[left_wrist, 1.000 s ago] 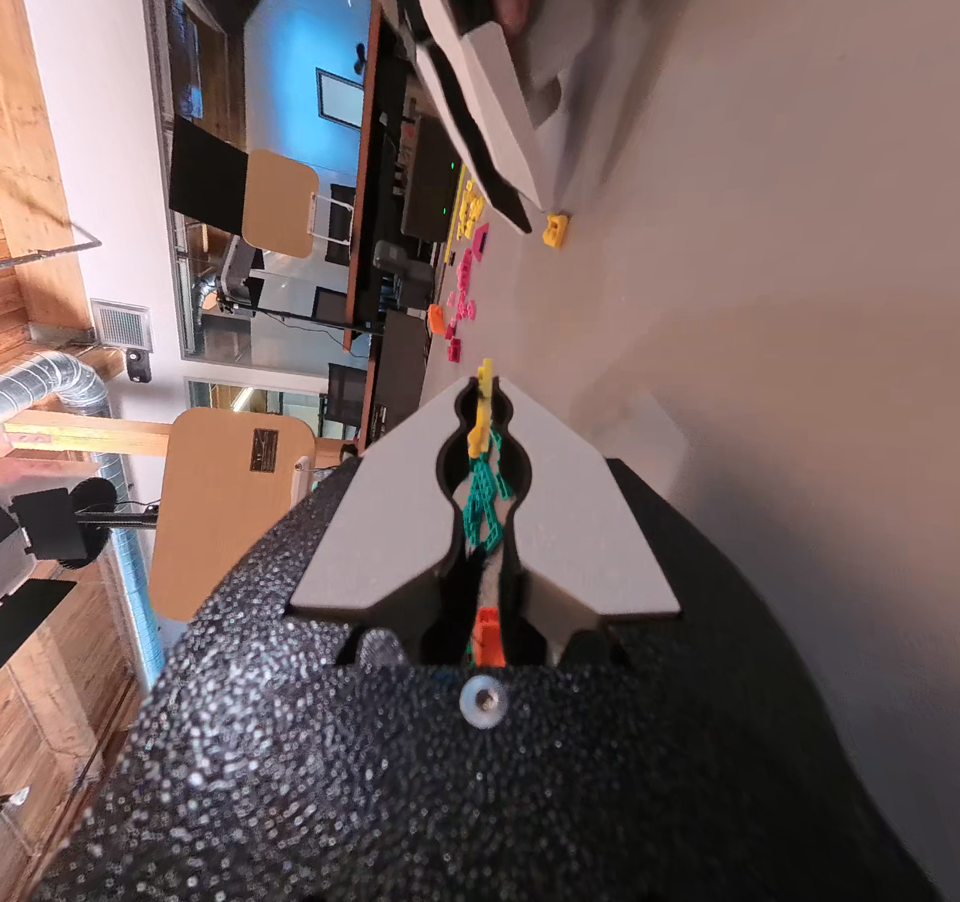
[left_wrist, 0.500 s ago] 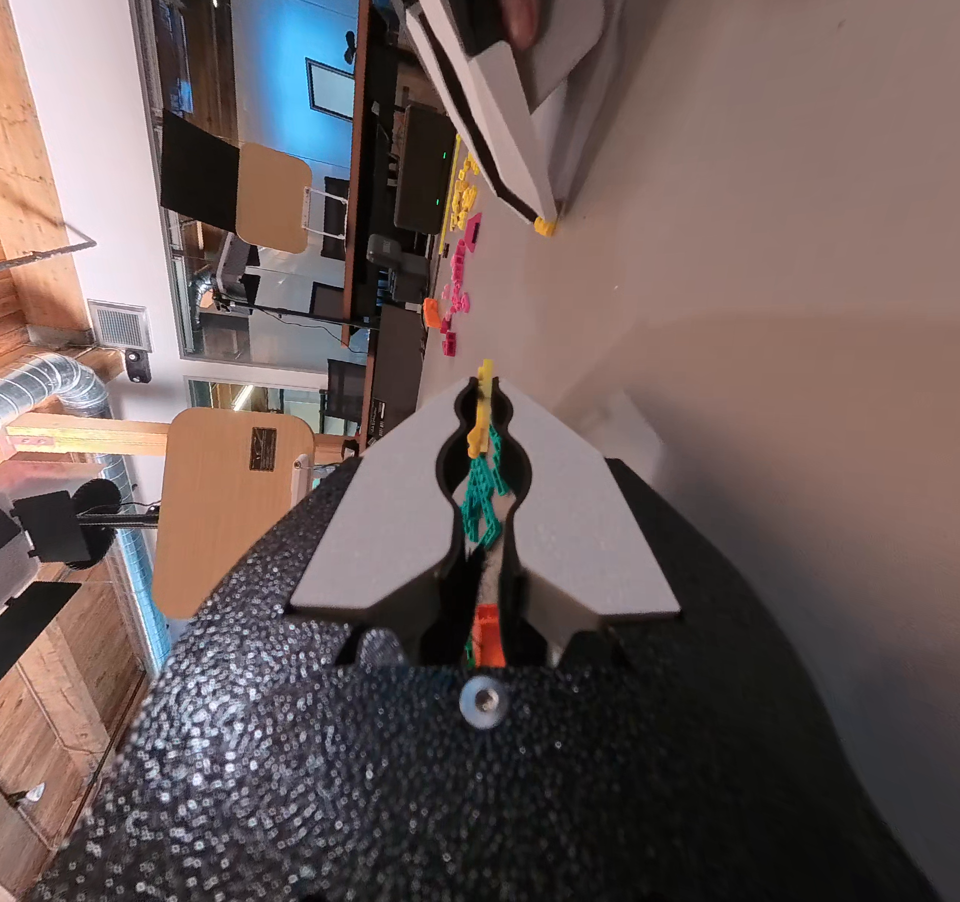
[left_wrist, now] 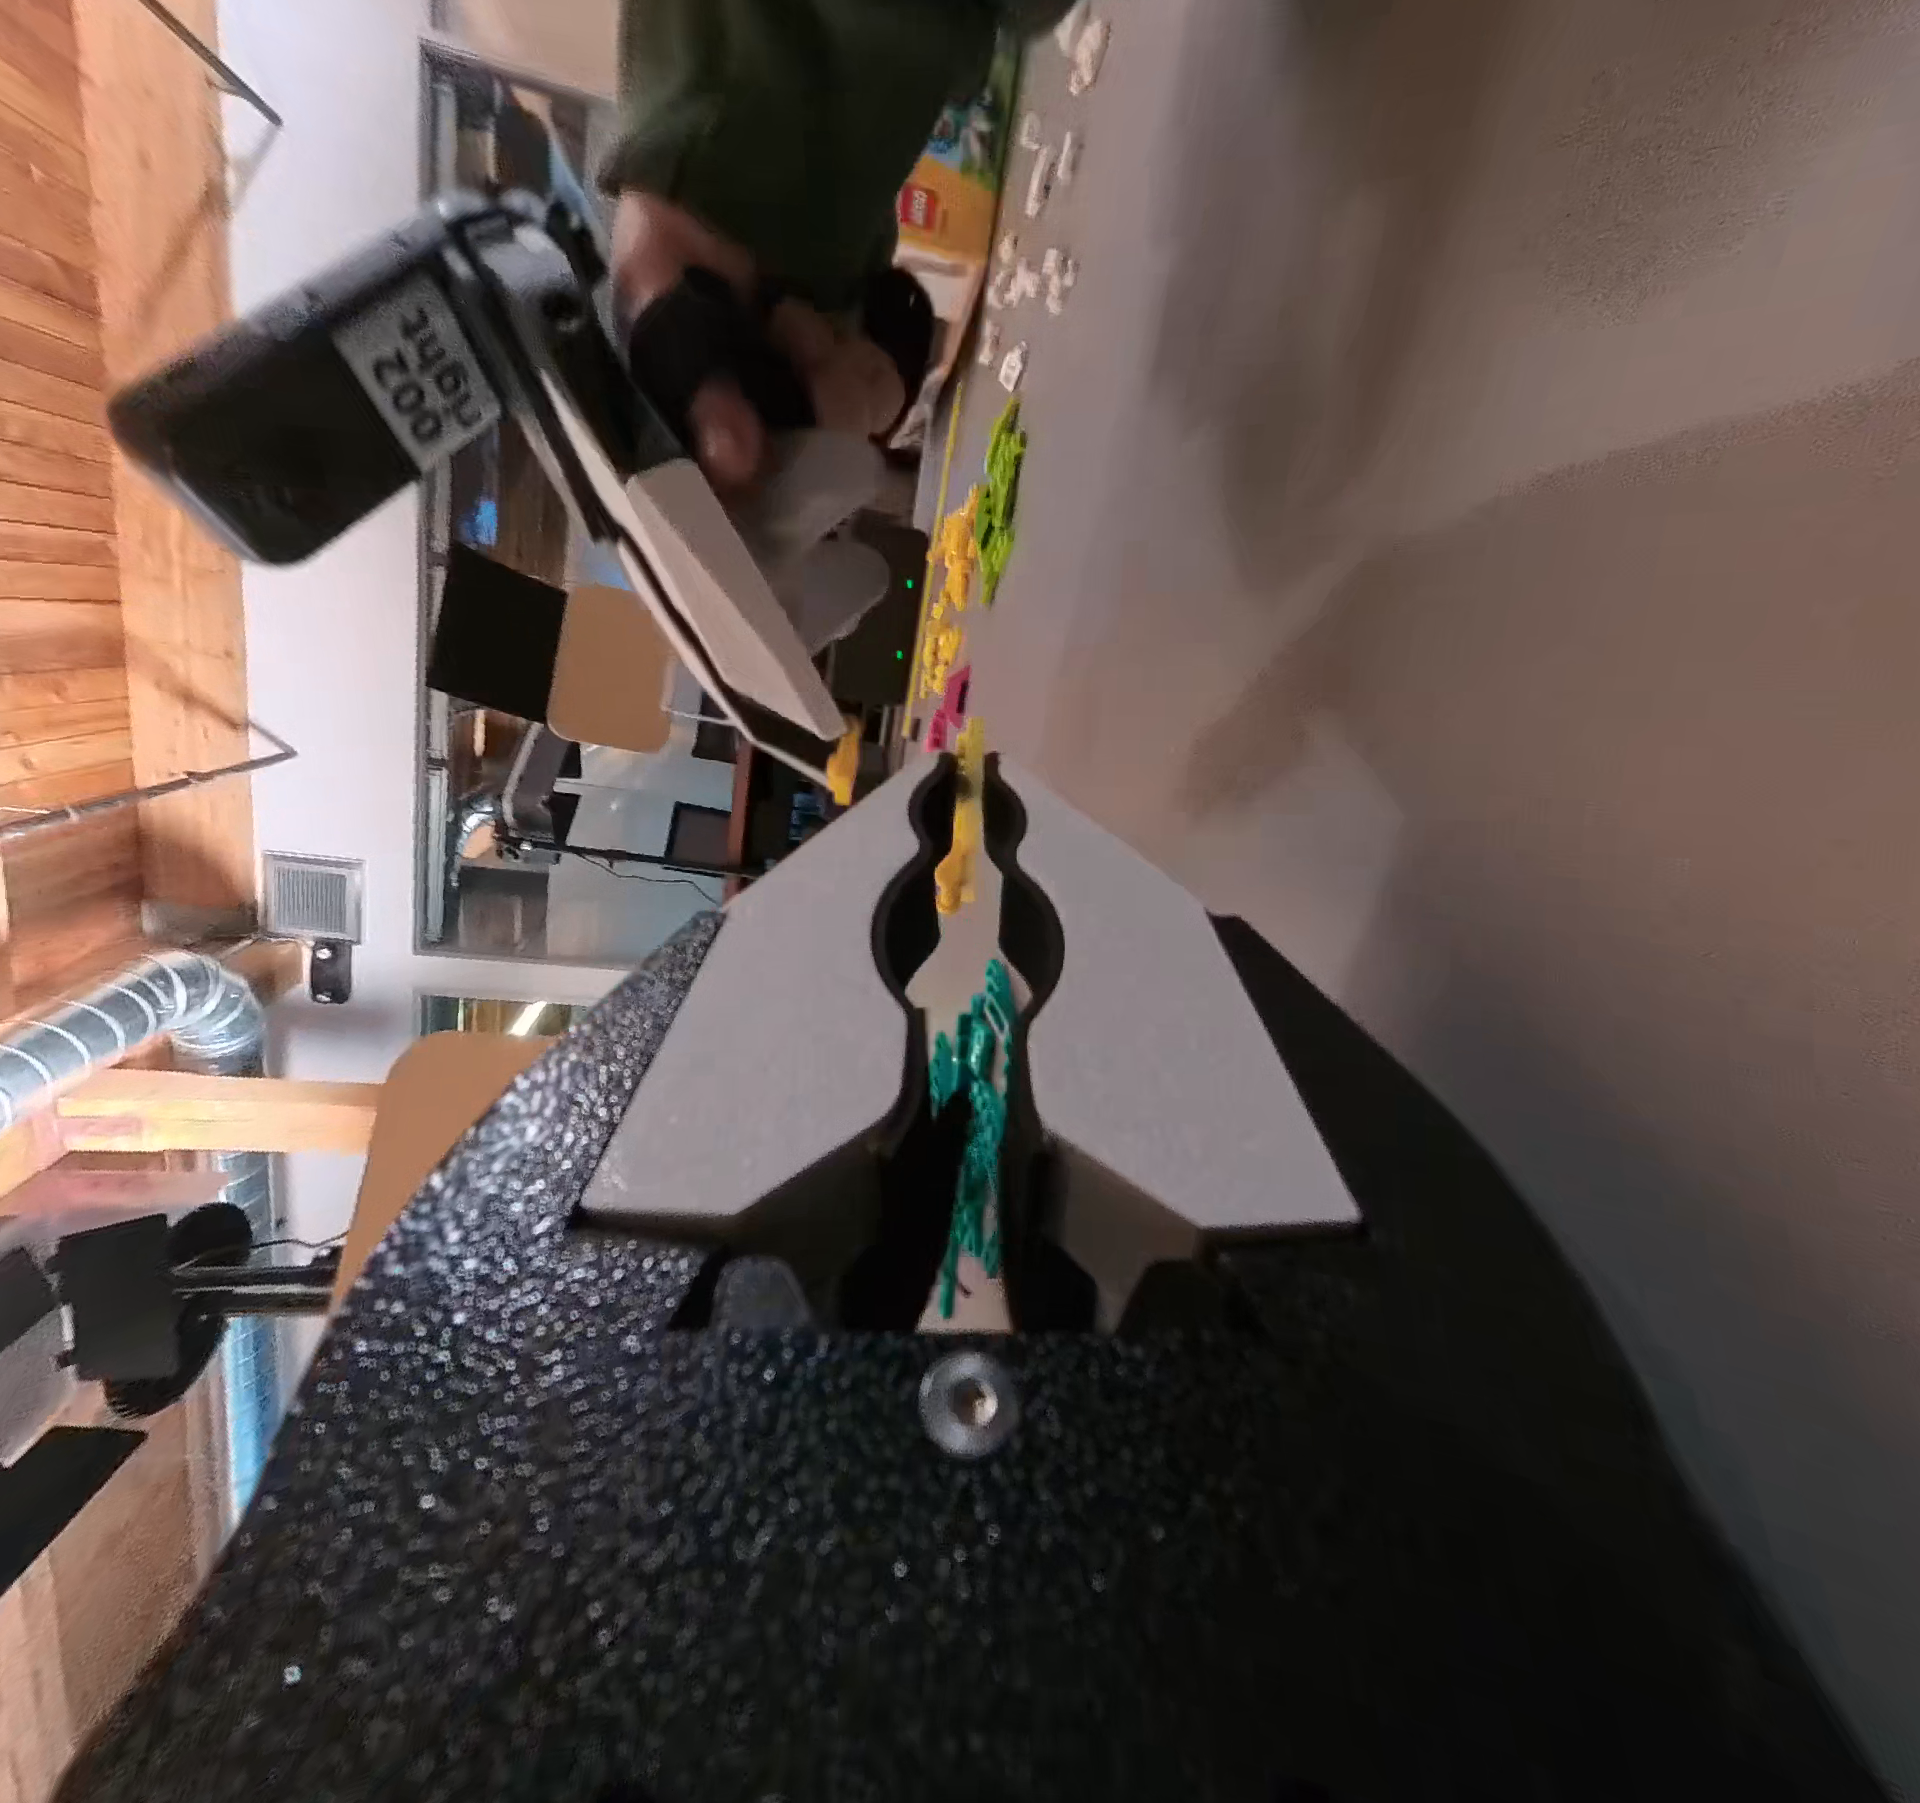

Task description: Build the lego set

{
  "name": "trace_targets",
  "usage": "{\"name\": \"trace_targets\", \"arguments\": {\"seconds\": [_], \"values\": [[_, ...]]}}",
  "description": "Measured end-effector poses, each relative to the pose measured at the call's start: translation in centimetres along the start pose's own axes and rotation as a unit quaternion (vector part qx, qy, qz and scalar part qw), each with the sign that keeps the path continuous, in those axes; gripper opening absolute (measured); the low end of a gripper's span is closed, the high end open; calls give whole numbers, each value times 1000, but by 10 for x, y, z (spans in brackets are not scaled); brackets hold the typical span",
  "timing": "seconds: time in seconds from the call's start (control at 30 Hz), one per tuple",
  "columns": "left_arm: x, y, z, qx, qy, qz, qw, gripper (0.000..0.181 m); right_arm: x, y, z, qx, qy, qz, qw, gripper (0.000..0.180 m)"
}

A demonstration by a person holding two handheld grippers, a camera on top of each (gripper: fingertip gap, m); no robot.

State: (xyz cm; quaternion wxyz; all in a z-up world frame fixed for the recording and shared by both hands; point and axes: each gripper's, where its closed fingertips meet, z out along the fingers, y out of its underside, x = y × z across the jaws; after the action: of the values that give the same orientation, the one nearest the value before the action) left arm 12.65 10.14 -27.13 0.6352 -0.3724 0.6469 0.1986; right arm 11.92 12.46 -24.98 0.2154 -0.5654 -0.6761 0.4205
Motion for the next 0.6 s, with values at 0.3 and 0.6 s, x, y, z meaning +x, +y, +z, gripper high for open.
{"name": "trace_targets", "arguments": {"seconds": [0.3,0.6], "values": [[-10,-1,-3,0,-34,9,999,2,-6,-6,13,-74,-35,-33,996,14],[-13,-2,-5,1,-44,15,999,2,-10,-4,22,-95,-30,-43,994,14]]}}
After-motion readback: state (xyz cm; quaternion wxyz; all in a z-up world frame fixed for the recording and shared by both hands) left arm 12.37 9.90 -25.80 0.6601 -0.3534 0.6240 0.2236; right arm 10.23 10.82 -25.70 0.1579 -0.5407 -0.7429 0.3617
